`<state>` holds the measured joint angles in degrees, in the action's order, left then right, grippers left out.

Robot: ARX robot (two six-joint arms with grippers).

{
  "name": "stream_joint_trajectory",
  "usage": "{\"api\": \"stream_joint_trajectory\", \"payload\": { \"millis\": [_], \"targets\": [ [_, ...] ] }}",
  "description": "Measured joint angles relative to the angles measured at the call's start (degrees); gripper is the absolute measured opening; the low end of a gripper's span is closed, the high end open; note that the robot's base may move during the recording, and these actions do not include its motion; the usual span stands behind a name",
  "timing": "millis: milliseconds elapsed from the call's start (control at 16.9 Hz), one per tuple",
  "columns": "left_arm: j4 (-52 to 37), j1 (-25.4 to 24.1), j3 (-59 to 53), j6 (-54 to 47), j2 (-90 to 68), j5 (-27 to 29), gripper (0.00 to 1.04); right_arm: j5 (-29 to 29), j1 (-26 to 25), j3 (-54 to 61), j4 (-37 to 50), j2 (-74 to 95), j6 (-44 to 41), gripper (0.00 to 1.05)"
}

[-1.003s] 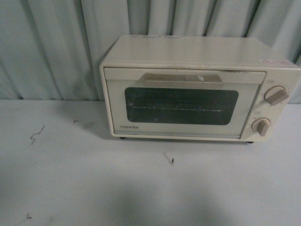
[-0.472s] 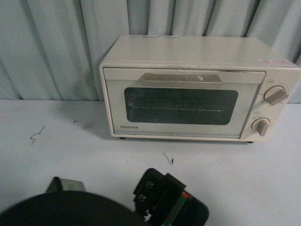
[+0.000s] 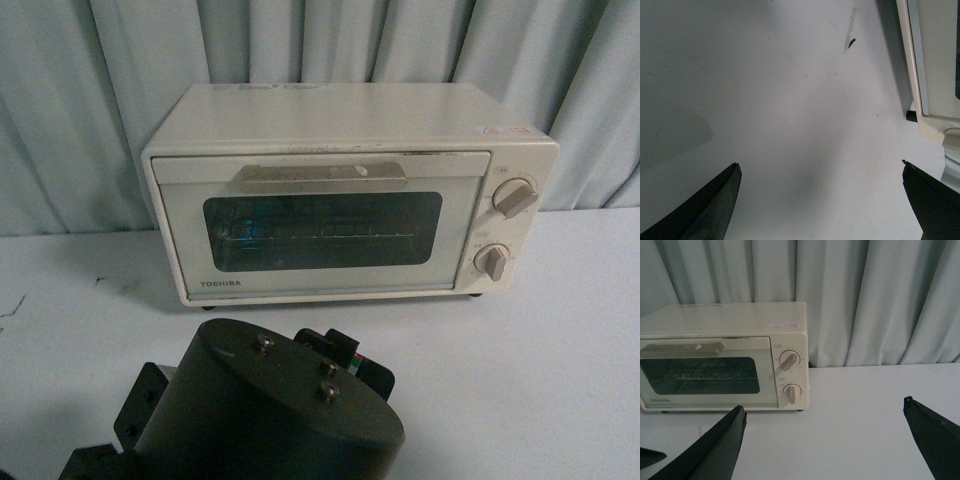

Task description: Open oven

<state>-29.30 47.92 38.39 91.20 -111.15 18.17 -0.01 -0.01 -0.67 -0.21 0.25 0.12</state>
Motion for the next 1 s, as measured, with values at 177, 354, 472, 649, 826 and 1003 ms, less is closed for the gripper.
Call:
{"api": "stream_joint_trajectory", "payload": {
  "millis": [177, 354, 472, 649, 826, 1003],
  "targets": [
    [-1.2, -2.03, 3.91, -0.63, -2.91, -0.63, 0.98, 0.02, 0.0, 0.0, -0.02, 0.0, 0.0, 0.98],
    [-2.62, -3.26, 5.31, -0.94, -5.2, -0.9, 0.98, 0.02, 0.0, 0.0, 0.0, 0.0, 0.0, 0.98],
    [-5.33, -3.67, 6.01, -0.74, -6.4, -1.31, 0.98, 0.02, 0.0, 0.0, 0.0, 0.0, 0.0, 0.98],
    [-6.43, -3.89, 7.02, -0.07, -7.93, -1.46, 0.98, 0.0, 0.0, 0.0, 0.0, 0.0, 0.0, 0.98],
    [-6.36, -5.9, 8.28, -0.13, -9.38, -1.46, 0.98, 0.02, 0.0, 0.0, 0.0, 0.0, 0.0, 0.98],
    [-6.78, -8.85, 9.01, -1.09, -9.66, -1.44, 0.98, 0.0, 0.0, 0.0, 0.0, 0.0, 0.0, 0.98]
  ]
}}
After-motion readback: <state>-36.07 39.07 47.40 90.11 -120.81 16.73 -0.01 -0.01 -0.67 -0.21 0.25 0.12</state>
